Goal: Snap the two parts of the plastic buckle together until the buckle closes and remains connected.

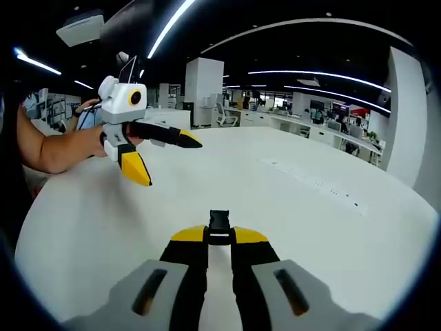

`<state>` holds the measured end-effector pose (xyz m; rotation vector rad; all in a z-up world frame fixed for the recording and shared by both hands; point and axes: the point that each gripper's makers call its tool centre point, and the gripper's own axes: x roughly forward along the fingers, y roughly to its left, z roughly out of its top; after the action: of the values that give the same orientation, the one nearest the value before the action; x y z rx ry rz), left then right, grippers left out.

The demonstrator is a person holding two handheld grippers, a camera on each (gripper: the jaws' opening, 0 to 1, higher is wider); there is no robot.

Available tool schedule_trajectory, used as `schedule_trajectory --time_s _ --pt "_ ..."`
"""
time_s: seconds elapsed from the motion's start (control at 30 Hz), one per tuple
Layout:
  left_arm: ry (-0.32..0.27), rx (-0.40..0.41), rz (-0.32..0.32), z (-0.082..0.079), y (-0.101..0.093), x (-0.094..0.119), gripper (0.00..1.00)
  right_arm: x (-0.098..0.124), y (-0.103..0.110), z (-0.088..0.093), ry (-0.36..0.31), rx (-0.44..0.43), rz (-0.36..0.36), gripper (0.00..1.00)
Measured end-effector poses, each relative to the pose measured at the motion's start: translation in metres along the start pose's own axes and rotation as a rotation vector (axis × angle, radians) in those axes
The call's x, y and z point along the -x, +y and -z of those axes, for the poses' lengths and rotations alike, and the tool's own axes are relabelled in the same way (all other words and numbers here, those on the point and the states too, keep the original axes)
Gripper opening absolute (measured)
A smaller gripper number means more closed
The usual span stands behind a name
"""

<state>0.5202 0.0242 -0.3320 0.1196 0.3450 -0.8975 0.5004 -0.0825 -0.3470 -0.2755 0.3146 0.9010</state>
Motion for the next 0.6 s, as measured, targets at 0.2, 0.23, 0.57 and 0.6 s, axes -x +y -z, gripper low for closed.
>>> schedule_trajectory --time_s 0.2,0.23,0.57,0.6 --pt "0.001 -0.001 0.001 -0.002 0.003 -0.003 0.90 -0.004 -0.004 -0.003 0.001 0.002 -0.005 0.11" --pt "0.001 0.000 0.001 -0.001 0.004 -0.003 0.90 -0.005 -0.005 -0.003 0.000 0.003 -0.003 0.11" --pt "0.005 0.007 0.001 0.000 0.008 -0.008 0.90 -0.009 -0.011 -0.002 0.005 0.001 -0.007 0.11" --pt "0.006 0.007 0.002 0.000 0.008 -0.008 0.90 -0.009 -0.011 -0.002 0.004 0.001 -0.007 0.11"
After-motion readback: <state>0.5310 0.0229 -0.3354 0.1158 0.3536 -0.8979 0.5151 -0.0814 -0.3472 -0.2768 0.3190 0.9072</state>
